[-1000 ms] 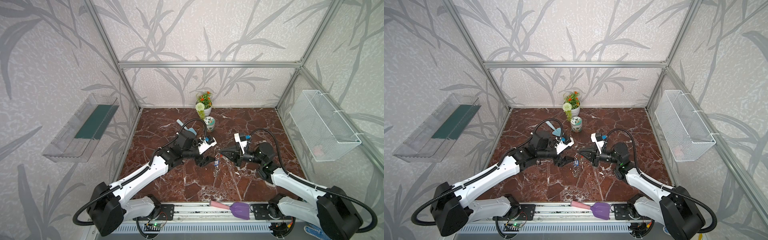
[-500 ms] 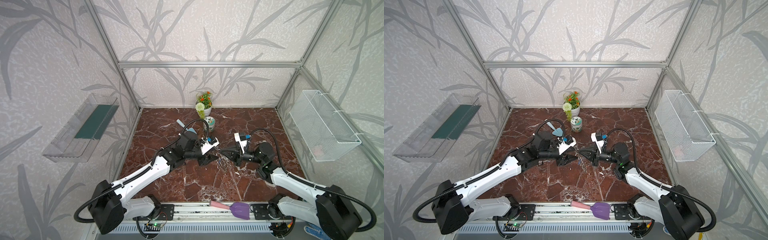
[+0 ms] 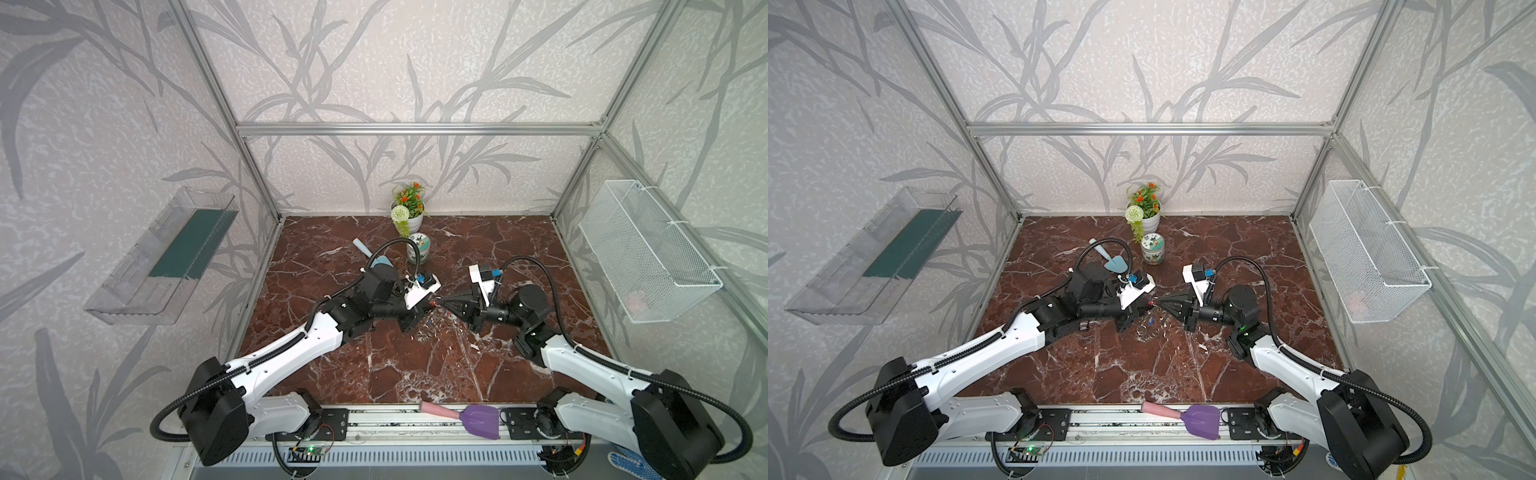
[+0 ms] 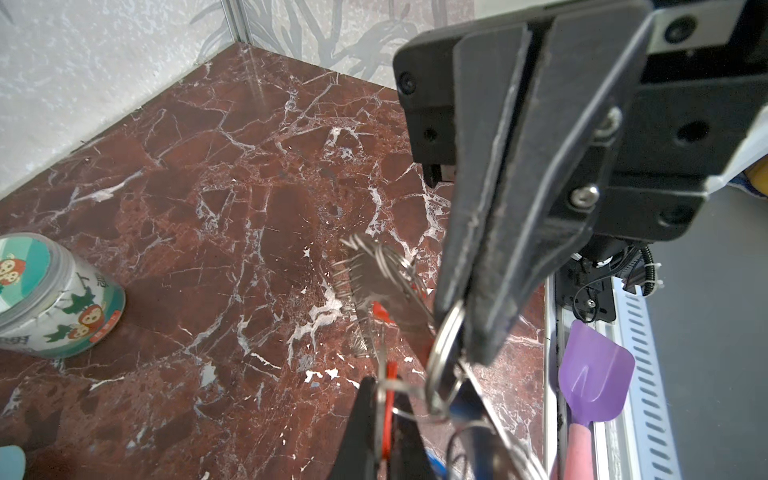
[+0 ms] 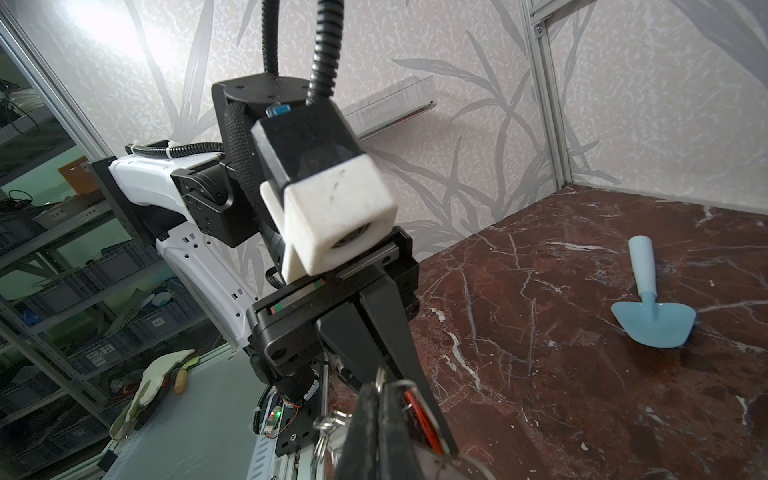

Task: Put the keys on the keyring

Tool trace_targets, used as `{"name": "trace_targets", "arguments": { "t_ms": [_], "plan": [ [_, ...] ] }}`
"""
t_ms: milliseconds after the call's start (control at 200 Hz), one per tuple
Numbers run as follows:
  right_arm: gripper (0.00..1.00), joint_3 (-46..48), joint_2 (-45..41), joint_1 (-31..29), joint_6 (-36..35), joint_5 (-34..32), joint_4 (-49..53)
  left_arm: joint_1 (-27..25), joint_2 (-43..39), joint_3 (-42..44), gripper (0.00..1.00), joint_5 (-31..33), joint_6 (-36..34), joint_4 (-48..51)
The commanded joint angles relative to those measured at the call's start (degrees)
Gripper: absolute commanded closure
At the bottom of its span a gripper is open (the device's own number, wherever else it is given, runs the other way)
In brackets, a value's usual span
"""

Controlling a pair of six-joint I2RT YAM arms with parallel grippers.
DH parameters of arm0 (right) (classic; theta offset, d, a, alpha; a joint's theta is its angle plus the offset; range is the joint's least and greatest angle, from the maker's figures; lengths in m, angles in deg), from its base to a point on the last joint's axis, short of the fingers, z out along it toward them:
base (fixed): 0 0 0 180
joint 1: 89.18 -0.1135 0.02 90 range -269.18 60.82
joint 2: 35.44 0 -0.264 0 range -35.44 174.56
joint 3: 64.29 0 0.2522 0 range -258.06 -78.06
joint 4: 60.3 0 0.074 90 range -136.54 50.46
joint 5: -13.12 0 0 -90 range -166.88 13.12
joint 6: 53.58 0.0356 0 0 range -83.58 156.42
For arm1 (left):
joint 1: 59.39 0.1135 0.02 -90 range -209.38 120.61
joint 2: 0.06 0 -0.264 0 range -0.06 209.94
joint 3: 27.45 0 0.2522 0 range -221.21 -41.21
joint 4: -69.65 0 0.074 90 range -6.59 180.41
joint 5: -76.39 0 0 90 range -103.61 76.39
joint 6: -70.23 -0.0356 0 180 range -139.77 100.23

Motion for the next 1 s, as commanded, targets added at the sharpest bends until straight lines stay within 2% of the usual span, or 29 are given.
{"name": "trace_targets", "arguments": {
  "t_ms": [0, 405, 695, 995],
  "plan": [
    [1.0, -0.3, 0.1, 0.1, 0.3, 0.8, -3.8, 0.0, -1.7, 0.2, 1.0, 2.1, -0.3, 1.0],
    [1.0, -0.1, 0.9, 0.4, 0.4, 1.0, -4.0, 0.1, -7.4, 1.6, 1.0, 10.2, -3.0, 2.9],
    [1.0, -0.5, 2.2, 0.4, 1.3, 1.6, -5.2, -0.8, -6.4, -2.9, 1.0, 7.4, -5.9, 8.9],
    [1.0, -0.7, 3.6, 0.4, 2.1, 1.7, -6.9, -2.5, -3.7, -4.9, 1.0, 8.5, -7.8, 10.9]
  ]
}}
